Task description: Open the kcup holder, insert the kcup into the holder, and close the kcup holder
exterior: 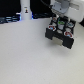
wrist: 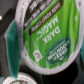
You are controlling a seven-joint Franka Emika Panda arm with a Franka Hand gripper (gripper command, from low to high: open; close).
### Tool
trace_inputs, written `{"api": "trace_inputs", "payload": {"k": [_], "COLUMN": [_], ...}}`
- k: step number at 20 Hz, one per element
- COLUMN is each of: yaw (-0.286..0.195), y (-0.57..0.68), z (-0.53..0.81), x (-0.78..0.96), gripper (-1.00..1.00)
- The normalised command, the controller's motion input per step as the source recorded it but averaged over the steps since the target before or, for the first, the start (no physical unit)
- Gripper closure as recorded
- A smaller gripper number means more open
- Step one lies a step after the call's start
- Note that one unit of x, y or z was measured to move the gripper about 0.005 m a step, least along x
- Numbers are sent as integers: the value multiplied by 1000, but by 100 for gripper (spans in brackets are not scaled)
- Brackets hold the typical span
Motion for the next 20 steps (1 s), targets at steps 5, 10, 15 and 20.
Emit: {"api": "trace_inputs", "payload": {"k": [5, 10, 15, 20], "yaw": [81, 103, 95, 91], "y": [89, 24, -105, -335], "z": [209, 376, 505, 470], "x": [104, 149, 252, 414], "gripper": [-100, -100, -100, -100]}}
